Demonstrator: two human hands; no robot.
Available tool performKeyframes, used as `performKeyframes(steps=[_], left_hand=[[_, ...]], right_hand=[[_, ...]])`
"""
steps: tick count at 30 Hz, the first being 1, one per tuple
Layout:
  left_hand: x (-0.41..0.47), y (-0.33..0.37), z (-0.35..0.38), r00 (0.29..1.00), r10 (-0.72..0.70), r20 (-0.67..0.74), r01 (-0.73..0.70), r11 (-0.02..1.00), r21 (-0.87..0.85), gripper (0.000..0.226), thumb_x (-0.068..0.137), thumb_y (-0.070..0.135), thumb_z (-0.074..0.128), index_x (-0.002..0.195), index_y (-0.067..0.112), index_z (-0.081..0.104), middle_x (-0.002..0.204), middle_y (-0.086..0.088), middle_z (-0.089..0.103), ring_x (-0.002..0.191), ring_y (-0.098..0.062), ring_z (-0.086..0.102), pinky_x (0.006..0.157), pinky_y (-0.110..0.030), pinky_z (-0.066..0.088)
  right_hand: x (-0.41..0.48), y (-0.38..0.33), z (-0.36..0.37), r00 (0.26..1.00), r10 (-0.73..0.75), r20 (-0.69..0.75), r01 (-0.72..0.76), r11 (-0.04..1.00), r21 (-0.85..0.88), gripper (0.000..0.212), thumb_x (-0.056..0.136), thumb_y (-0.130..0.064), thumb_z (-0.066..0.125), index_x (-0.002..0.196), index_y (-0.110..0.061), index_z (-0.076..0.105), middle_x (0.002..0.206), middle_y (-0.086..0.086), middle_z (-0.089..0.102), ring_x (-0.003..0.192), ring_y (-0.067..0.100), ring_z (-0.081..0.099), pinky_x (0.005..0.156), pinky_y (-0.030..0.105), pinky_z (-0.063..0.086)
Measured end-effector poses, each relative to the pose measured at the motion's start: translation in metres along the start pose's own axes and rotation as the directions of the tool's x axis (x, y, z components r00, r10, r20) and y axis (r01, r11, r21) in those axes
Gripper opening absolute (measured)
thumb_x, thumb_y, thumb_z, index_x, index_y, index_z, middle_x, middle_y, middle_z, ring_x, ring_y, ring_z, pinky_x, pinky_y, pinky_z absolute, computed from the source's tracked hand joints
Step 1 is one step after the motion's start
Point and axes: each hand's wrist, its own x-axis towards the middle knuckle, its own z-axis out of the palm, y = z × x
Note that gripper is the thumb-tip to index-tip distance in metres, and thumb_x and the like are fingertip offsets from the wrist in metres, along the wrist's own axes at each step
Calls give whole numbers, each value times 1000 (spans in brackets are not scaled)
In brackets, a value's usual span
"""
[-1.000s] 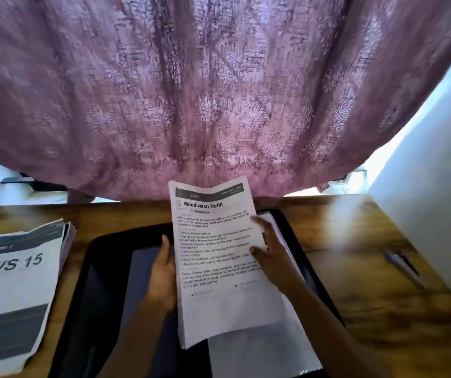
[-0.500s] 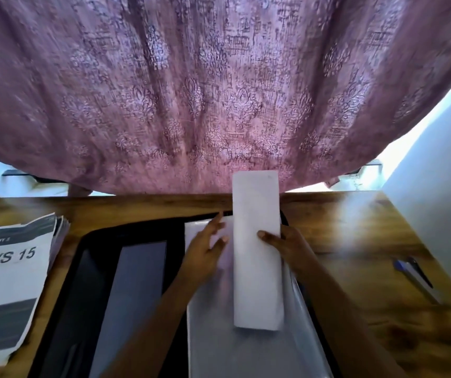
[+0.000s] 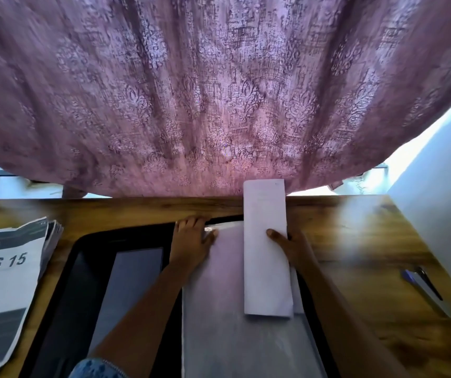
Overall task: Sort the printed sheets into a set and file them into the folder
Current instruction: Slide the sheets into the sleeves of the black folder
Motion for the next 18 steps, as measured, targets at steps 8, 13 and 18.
performKeyframes(steps=[8, 13, 18], left_hand=[[-29, -4, 1, 986, 164, 8, -164, 986, 32, 49, 91, 55, 40, 128, 29, 60, 126, 1, 59, 112, -24, 54, 101, -44, 41], [-41, 4, -1, 955, 297, -11, -296, 953, 63, 42, 89, 51, 45, 113, 28, 70, 132, -1, 58, 122, -19, 45, 110, -41, 22], [-36, 4, -3, 958, 286, -9, -286, 958, 3, 42, 84, 56, 52, 101, 24, 73, 118, 3, 64, 111, -21, 57, 102, -33, 34]], right_hand=[[-52, 22, 9, 994, 69, -89, -77, 993, -89, 21, 87, -26, 67, 97, -8, 70, 88, 0, 68, 79, 13, 66, 75, 35, 55], [-60, 9, 1, 987, 73, -141, -78, 996, -35, 12, 86, -23, 68, 88, -11, 67, 86, 4, 68, 72, 7, 64, 65, 26, 53], [-55, -17, -16, 986, 41, -160, -42, 999, -3, 22, 87, -27, 67, 101, -10, 68, 93, 3, 68, 77, 11, 65, 69, 29, 53]])
